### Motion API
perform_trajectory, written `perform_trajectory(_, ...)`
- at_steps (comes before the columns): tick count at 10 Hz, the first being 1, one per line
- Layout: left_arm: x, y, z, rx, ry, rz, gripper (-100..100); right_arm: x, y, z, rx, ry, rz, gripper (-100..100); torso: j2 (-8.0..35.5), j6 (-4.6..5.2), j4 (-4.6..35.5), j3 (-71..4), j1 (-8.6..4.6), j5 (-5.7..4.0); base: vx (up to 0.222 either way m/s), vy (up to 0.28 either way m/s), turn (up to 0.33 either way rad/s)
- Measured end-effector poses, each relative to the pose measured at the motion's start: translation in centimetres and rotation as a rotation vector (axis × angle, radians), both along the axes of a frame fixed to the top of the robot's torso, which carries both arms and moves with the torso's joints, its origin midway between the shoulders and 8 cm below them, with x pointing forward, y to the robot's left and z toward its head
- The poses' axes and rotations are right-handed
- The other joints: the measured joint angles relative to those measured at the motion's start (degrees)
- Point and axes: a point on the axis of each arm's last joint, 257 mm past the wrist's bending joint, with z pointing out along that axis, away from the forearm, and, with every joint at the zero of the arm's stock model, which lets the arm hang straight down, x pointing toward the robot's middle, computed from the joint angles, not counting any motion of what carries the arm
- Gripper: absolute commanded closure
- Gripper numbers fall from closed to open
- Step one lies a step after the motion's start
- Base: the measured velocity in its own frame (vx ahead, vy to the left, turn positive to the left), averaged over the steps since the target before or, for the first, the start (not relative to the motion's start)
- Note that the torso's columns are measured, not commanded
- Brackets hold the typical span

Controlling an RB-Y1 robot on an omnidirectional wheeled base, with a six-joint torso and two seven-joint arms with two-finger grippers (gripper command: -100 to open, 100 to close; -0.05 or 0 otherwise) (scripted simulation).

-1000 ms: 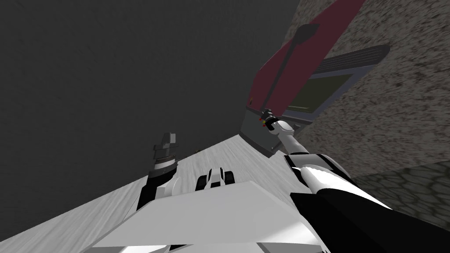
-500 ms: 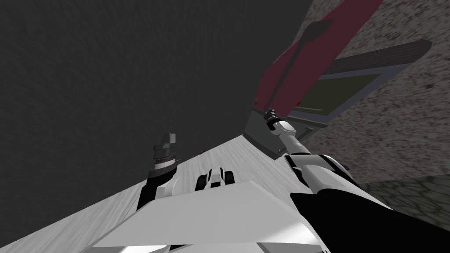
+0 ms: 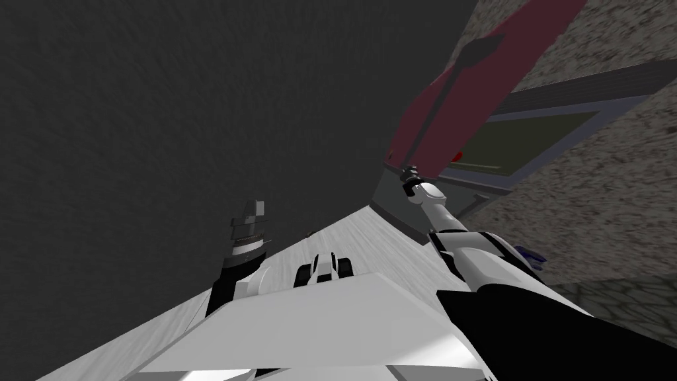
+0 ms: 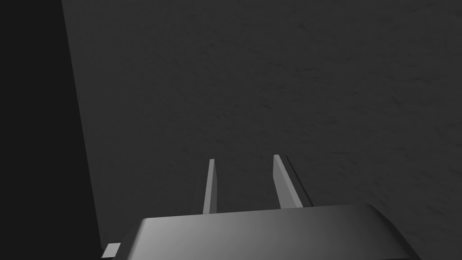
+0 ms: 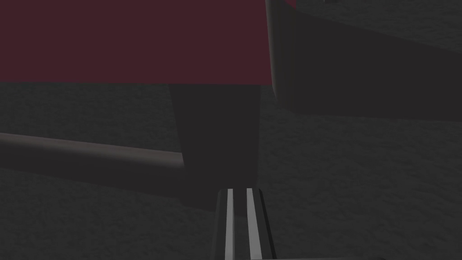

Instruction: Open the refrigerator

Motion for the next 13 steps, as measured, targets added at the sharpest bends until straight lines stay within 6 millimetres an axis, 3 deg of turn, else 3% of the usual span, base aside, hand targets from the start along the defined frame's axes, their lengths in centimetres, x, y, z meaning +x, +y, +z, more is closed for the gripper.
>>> perform_trajectory(8, 0.0, 0.0, 0.0, 0.0, 0.0, 0.0, 0, -2.9, -5.5, 0.1, -0.005, 0.001, -0.17, 100, 0.0, 0.21, 0.1, 0.1, -0.17, 0.05, 0.17, 0.21, 0.023)
perform_trajectory(9, 0.0, 0.0, 0.0, 0.0, 0.0, 0.0, 0, -3.0, -6.1, 0.0, -0.003, -0.001, -0.199, -100, -0.1, 0.13, 0.1, 0.0, -0.12, 0.06, 0.097, 0.165, 0.053)
perform_trajectory(10, 0.0, 0.0, 0.0, 0.0, 0.0, 0.0, 0, -3.4, -6.9, 0.5, -0.005, 0.003, -0.211, -100, 0.6, 0.32, 0.1, 0.4, -0.27, -0.15, -0.039, 0.083, 0.08)
perform_trajectory(11, 0.0, 0.0, 0.0, 0.0, 0.0, 0.0, 0, -3.2, -7.2, -0.3, 0.0, 0.025, -0.202, -100, 1.2, 0.48, 0.6, 0.7, -0.49, 0.07, -0.053, 0.021, 0.058)
perform_trajectory(13, 0.0, 0.0, 0.0, 0.001, 0.0, 0.0, 0, -3.9, -7.6, 0.8, -0.006, 0.024, -0.198, -100, 1.3, 0.72, 0.5, 1.0, -0.19, -0.06, -0.008, -0.029, 0.0)
